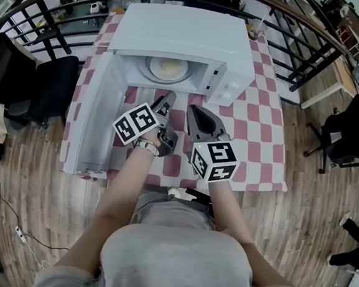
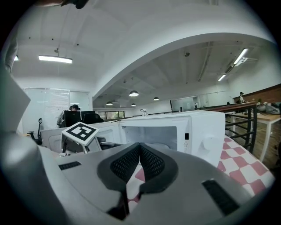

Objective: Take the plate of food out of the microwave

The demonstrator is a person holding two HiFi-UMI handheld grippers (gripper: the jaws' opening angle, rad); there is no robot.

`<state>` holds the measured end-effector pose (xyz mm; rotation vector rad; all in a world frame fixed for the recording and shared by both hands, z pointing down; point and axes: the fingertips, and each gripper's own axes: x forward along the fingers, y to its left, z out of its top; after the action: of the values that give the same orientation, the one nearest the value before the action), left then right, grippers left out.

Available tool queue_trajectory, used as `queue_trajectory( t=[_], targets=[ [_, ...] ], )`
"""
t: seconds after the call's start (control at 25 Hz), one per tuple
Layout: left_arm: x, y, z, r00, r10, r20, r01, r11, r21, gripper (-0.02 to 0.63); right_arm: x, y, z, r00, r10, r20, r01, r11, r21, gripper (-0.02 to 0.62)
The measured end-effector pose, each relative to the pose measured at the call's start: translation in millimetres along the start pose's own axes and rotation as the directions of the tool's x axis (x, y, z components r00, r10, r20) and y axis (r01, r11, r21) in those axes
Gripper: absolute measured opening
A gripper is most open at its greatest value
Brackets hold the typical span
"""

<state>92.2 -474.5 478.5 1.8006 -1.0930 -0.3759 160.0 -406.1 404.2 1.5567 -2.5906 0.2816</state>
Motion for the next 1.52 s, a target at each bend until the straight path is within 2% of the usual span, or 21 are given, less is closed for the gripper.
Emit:
queue_trajectory(
  t=[0.2,0.4,0.56,0.76,0.88,1.12,1.36,1.52],
  targets=[
    [16,24,5,0.999,0.045,0.000,-0.045,0.998,-0.036,0.196,18,0,-8,1.000,0.005,-0.020,-0.005,1.000,-0.009,0.026],
    [29,47,10,0.996,0.085,-0.004,-0.085,0.990,-0.112,0.196,31,-3,-12,0.999,0.008,-0.038,-0.008,1.000,-0.001,0.026],
    [41,64,10,0.994,0.110,-0.012,-0.110,0.971,-0.211,0.196,43,-9,-14,0.999,0.000,-0.047,0.001,1.000,0.004,0.026],
    [55,78,9,0.991,0.129,-0.023,-0.130,0.950,-0.285,0.196,63,-14,-15,0.999,-0.007,-0.054,0.007,1.000,0.001,0.026],
    [61,85,13,0.989,0.145,-0.019,-0.144,0.940,-0.308,0.202,72,-16,-17,0.998,-0.009,-0.063,0.009,1.000,0.001,0.026],
    [73,101,18,0.981,0.193,-0.015,-0.185,0.908,-0.375,0.272,84,-22,-29,0.995,-0.026,-0.092,0.029,0.999,0.025,0.026],
    [85,113,25,0.966,0.257,-0.008,-0.239,0.887,-0.394,0.285,90,-29,-39,0.992,-0.041,-0.115,0.048,0.998,0.052,0.026],
    [93,121,28,0.951,0.309,-0.012,-0.285,0.863,-0.417,0.288,92,-36,-48,0.988,-0.056,-0.141,0.066,0.996,0.065,0.026]
  ],
)
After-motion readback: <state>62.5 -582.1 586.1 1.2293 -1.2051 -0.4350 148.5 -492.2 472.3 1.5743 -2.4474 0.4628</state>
